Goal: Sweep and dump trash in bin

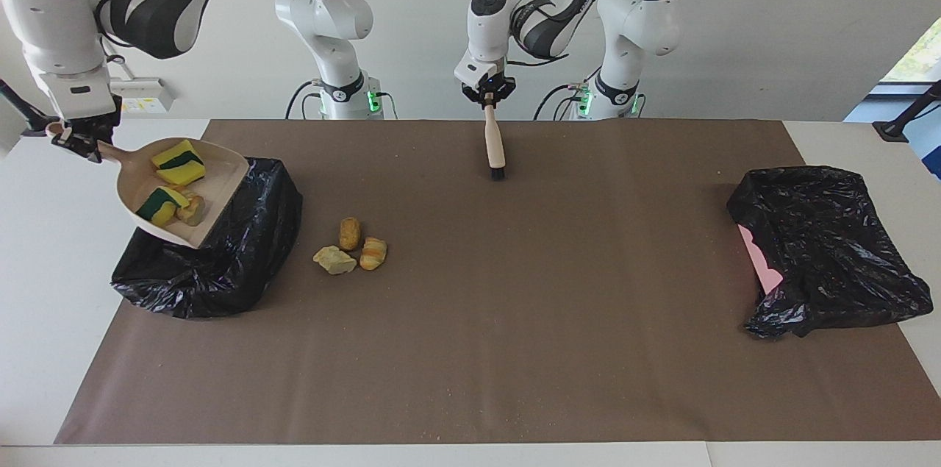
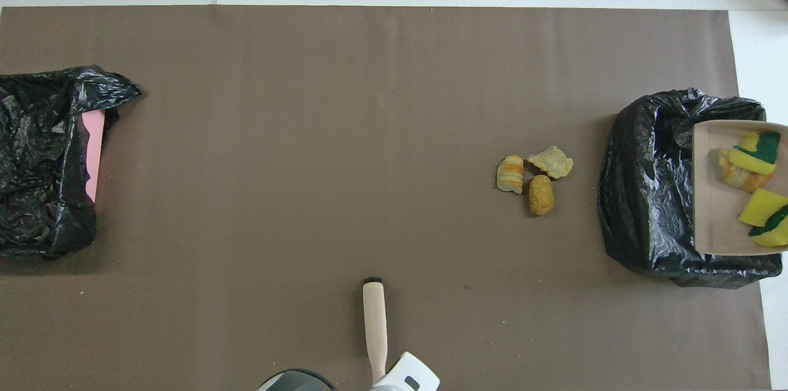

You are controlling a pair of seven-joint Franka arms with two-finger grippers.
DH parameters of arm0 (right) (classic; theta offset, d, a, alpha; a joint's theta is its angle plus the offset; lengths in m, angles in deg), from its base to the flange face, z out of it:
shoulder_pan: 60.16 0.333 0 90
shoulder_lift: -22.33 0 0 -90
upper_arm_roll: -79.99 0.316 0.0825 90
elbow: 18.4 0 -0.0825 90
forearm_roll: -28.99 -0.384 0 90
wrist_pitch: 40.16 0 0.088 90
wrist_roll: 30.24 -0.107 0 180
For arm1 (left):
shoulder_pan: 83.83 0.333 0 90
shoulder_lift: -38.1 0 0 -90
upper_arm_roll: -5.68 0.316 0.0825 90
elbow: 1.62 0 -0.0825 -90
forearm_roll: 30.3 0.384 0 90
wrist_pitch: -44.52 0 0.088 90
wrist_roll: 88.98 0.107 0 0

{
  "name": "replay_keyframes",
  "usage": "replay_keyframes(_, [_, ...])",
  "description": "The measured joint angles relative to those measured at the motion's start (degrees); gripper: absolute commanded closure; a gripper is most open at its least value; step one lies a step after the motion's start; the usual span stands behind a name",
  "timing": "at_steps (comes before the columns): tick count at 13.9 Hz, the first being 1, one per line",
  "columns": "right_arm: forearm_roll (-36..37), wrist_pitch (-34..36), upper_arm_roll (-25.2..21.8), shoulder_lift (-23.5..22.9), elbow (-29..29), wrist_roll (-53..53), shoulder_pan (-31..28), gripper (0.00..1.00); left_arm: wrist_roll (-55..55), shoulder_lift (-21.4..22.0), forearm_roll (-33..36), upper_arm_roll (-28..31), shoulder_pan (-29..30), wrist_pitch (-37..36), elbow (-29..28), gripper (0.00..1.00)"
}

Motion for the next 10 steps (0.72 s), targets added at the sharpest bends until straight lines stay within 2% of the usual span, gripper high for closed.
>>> replay_keyframes(3, [5.0, -0.9, 0.2, -0.4, -0.7, 0.0, 1.8, 1.00, 4.2, -0.2, 0.0, 0.6, 3.4, -0.1, 0.9, 0.00])
replay_keyframes(5, [8.0, -0.9, 0.3, -0.4, -0.9, 0.0, 3.2, 1.00, 10.5, -0.3, 0.7, 0.8, 8.9, -2.8, 3.7, 0.00])
replay_keyframes(10, [14.9, -0.9, 0.5, -0.3, -1.3, -1.1, 5.0, 1.00, 28.9, -0.1, 6.6, 1.5, 25.2, -12.4, 18.4, 0.00])
